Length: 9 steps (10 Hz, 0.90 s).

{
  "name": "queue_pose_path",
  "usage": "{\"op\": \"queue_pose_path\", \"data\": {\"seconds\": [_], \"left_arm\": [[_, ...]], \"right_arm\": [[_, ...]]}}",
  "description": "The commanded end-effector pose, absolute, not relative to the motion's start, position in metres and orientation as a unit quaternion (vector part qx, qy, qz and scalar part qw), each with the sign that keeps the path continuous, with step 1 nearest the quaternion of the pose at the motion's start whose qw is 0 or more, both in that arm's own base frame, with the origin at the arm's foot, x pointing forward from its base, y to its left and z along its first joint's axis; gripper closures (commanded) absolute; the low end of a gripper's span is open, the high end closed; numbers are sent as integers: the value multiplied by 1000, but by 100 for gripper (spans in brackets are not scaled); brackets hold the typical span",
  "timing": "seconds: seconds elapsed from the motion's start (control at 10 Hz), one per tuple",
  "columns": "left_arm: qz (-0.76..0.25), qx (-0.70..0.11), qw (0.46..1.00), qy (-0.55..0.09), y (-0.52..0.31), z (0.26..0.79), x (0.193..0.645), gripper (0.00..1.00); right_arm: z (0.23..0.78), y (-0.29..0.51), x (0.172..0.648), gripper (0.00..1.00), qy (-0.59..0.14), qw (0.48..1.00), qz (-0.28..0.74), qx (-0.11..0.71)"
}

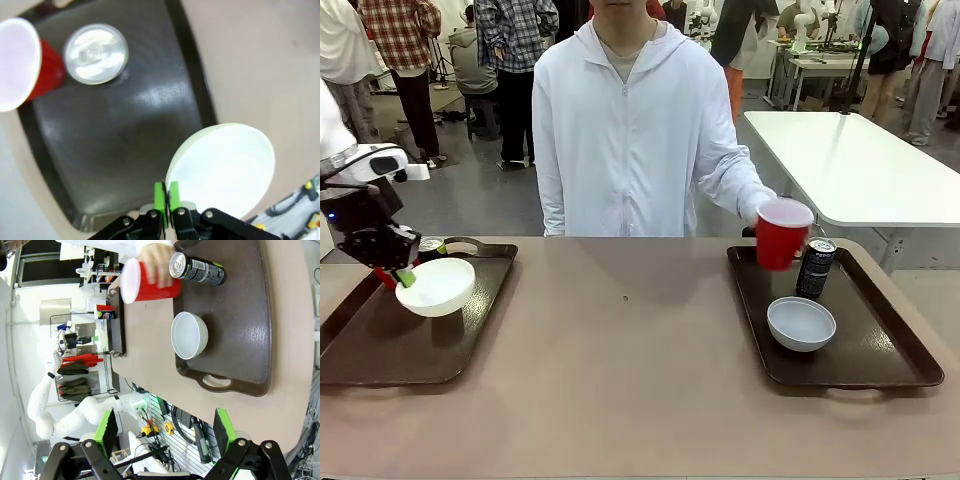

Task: Prepare tableware on both trays.
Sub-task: Pick up a Picnic Bowl from the table and place it on a Handle tray.

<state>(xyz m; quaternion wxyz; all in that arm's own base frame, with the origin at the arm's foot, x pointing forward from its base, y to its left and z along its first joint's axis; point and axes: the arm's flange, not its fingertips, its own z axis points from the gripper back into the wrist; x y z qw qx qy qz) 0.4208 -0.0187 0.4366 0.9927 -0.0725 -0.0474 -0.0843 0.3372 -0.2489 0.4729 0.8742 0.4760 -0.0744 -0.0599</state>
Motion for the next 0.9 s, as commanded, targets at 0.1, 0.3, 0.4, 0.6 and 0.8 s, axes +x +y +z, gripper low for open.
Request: {"op": "queue_pose_path", "data": {"seconds": [0.1,0.3,0.4,0.6,0.8], "left_arm": [[-61,-30,996,-51,19,415,437,100],[-37,-37,998,-34,37,403,447,100],[-33,-36,998,-33,40,399,450,100],[-21,-19,999,-45,35,384,461,100],[-22,-3,999,-31,25,368,470,100]], "right_arm": [[473,-250,337,0,-79,871,-55,481],[473,-250,337,0,-79,871,-55,481],[473,-250,337,0,-79,871,-55,481],[473,-250,337,0,-79,871,-55,481],[473,-250,337,0,-79,871,-55,481]]}}
